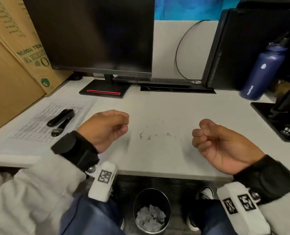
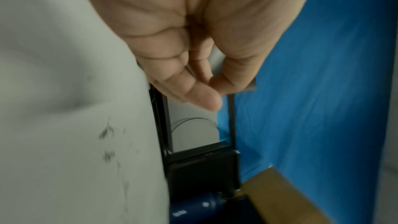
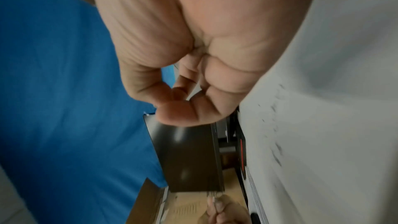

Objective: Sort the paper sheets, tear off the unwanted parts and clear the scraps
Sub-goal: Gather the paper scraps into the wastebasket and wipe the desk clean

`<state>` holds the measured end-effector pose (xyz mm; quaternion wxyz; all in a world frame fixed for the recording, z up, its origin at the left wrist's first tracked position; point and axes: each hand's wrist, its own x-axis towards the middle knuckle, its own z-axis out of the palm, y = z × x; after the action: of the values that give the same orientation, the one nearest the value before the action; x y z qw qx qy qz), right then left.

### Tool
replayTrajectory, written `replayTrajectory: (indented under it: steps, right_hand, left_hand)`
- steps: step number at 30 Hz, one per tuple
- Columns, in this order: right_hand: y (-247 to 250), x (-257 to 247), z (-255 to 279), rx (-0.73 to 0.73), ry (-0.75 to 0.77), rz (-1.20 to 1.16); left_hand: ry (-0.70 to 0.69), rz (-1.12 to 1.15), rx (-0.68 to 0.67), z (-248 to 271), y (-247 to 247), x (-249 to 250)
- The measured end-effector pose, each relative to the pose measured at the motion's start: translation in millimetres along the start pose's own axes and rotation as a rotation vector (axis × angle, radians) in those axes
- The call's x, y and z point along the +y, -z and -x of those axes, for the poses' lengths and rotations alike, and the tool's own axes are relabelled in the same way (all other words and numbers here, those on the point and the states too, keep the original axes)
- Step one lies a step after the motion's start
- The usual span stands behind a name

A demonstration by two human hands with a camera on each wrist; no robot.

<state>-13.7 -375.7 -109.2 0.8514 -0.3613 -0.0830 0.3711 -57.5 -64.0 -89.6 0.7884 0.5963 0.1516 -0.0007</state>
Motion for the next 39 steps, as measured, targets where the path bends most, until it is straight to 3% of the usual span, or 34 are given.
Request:
replayTrajectory:
  steps: [3,6,8,10,15,18,20,21,24,28,30,32,33,34,36,39]
  right_hand:
    - [13.2,35.7,26.8,-0.239,-0.163,-0.167]
    - [35.4,73.9,42.8,-0.258,-0.319,-0.187]
    - [52.2,96.9,45.7,-0.174,-0.374,-0.142]
    - [68.8,115.2,39.5,0.033,-0.451,-0.054]
    - [108.2,163.8,-16.4,0.453,-0.539,0.267]
    - [141.8,203.8,-57.9,0.663,-0.561,0.399]
    - [160.6,227.7,-76.7,0.737,-0.623,0.503]
    - [168.4,237.5,-82.3,0.759,-0.650,0.523]
    - [185.7,254.5,-89.3,0.779,-0.694,0.509]
    - [202.8,262.6,-91.7,0.775,-0.694,0.498]
    - [210.7,265.5,-91.5,0.780,-0.676,0.474]
    - [215.6,265.5,-90.9,0.804,-0.660,0.417]
    - [216.1,265.5,-91.2,0.812,-0.647,0.389]
    - [214.8,264.9,-91.3,0.815,-0.635,0.380]
    - [207.2,263.3,-92.0,0.823,-0.622,0.406]
    - [189.0,252.3,-96.2,0.756,-0.653,0.571]
  left_hand:
    - [0.136,0.279,-0.151,42.9,8.6,-28.0]
    - [0.325,0.436,-0.296,77.1,17.7,-73.9]
    - [0.422,0.419,-0.282,90.8,17.7,-108.0]
    - [0.512,0.388,-0.178,87.1,16.1,-139.8]
    - [0.604,0.262,0.076,21.2,5.8,-214.9]
    - [0.630,0.032,0.173,-20.4,6.9,-261.7]
    - [0.626,-0.256,0.164,-39.0,9.7,-286.0]
    - [0.665,-0.310,0.223,-47.3,14.0,-297.1]
    - [0.581,-0.880,0.089,-50.1,13.5,-312.6]
    - [0.587,-0.968,-0.005,-66.6,13.2,-340.9]
    - [0.619,-0.923,-0.006,-72.1,17.5,-356.8]
    - [0.776,-0.543,0.138,-72.8,14.6,-347.3]
    - [0.746,-0.375,0.152,-73.6,15.6,-340.9]
    - [0.701,-0.396,0.140,-68.8,16.9,-339.6]
    - [0.748,-0.322,0.117,-70.5,17.8,-339.1]
    - [0.734,-0.311,0.104,-66.6,12.4,-331.8]
